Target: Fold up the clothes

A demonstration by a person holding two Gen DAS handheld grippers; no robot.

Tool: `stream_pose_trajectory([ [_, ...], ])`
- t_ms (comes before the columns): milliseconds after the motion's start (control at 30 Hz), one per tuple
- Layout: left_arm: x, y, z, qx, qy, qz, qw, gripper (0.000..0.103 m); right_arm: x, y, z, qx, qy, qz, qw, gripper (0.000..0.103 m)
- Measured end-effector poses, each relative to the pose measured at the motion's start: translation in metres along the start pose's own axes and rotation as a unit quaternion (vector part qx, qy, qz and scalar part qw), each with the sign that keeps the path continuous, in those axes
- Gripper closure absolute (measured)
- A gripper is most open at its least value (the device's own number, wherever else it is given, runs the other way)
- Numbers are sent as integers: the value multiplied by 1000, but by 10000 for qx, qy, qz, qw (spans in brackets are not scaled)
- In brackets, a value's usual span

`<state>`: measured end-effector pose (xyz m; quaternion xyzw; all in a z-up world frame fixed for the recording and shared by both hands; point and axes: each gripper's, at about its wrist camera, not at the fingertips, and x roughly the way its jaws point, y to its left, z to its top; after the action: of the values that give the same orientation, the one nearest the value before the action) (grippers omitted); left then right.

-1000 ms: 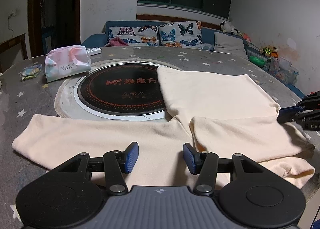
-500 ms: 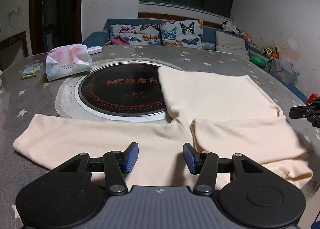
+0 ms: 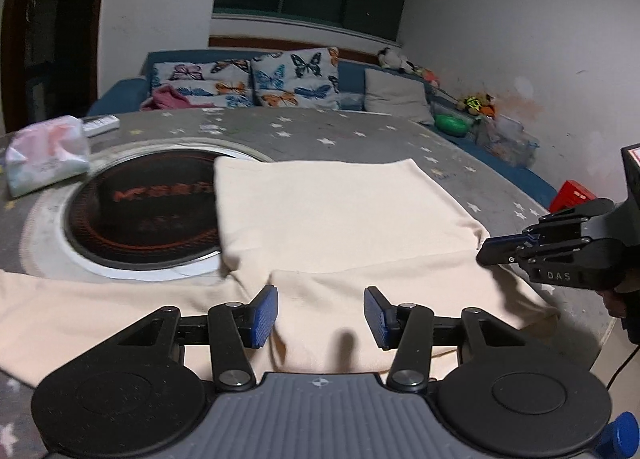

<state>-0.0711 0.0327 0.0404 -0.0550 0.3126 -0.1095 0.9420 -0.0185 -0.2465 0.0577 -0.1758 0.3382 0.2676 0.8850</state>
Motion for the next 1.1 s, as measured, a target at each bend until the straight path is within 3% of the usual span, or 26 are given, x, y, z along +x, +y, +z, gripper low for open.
stream_pose_trajectory([
  [133, 9, 2, -1, -38, 62, -2, 10000, 53, -3, 0, -4, 72, 15, -139, 9999, 96],
  [200, 10, 4, -2, -66, 69, 42, 9999, 53, -5, -5, -6, 165, 50, -212, 9996, 87],
  [333, 4, 4, -1, -65, 13, 33, 10000, 53, -20, -12, -6, 295, -64, -113, 9995, 86],
  [567, 0, -5, -9, 152, -2, 44, 9999, 53, -44, 8, -15, -46, -78, 566, 9984, 86],
  [700, -10, -1, -11, 150, -20, 117, 9998, 53, -39, 18, -28, -268, 205, 602, 9976, 86],
  [900, -36, 17, -17, -67, -144, 451, 9989, 53, -51, 17, -25, -171, 80, 606, 9980, 86],
  [1000, -45, 30, -21, -258, -145, 695, 9971, 53, -43, 21, -31, -270, 313, 655, 9970, 86],
  [1100, -55, 42, -24, -453, -186, 961, 9942, 53, -45, 19, -27, -230, 275, 676, 9971, 86],
])
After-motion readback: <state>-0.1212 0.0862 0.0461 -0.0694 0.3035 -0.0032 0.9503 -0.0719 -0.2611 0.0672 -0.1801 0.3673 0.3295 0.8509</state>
